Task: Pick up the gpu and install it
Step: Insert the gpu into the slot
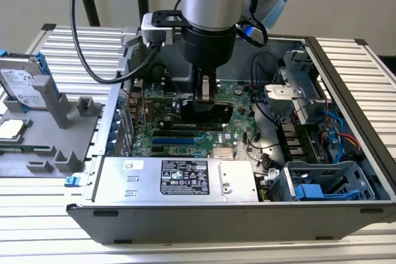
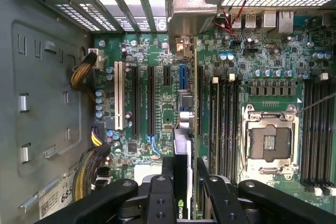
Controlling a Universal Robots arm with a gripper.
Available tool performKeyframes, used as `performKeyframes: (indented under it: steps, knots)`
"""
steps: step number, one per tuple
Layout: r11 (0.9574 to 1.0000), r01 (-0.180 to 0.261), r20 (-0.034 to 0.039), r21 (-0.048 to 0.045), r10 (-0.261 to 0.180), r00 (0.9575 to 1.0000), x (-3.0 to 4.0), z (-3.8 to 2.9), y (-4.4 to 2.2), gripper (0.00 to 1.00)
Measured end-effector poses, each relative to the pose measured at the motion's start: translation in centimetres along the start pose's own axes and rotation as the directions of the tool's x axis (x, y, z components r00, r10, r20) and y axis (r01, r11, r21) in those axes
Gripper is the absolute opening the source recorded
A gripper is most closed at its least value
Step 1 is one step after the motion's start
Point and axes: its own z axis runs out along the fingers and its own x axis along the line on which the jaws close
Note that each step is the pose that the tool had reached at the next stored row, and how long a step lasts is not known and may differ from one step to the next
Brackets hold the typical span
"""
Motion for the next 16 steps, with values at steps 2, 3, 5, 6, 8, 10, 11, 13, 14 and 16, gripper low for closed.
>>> performKeyframes:
  steps: [2,3,5,6,8,10,11,13,14,16]
  knots:
    - [1.0,0.0,0.0003,0.0001,0.0,1.0,0.0,0.02,0.0,0.0]
    - [1.0,0.0,0.0004,0.0002,0.0,1.0,0.0,0.06,0.0,0.0]
    - [1.0,0.0,0.0004,0.0002,0.0,1.0,0.0,0.24,0.0,0.0]
    - [1.0,0.0,0.0003,0.0,0.0,1.0,0.0,0.33,0.0,0.0]
    - [1.0,-0.001,0.0002,-0.0008,0.001,1.0,-0.01,0.54,0.0,0.0]
    - [1.0,-0.001,-0.0007,-0.0013,0.001,1.0,-0.01,0.81,0.0,0.0]
    - [1.0,-0.001,-0.0008,-0.0015,0.001,1.0,-0.01,0.97,0.01,0.0]
    - [1.0,-0.002,-0.0016,-0.0015,0.002,1.0,-0.01,1.32,0.1,0.0]
    - [1.0,-0.002,-0.002,-0.0014,0.002,1.0,-0.01,1.49,0.21,0.0]
    - [1.0,-0.002,-0.0029,-0.0015,0.002,1.0,-0.01,1.85,0.43,0.0]
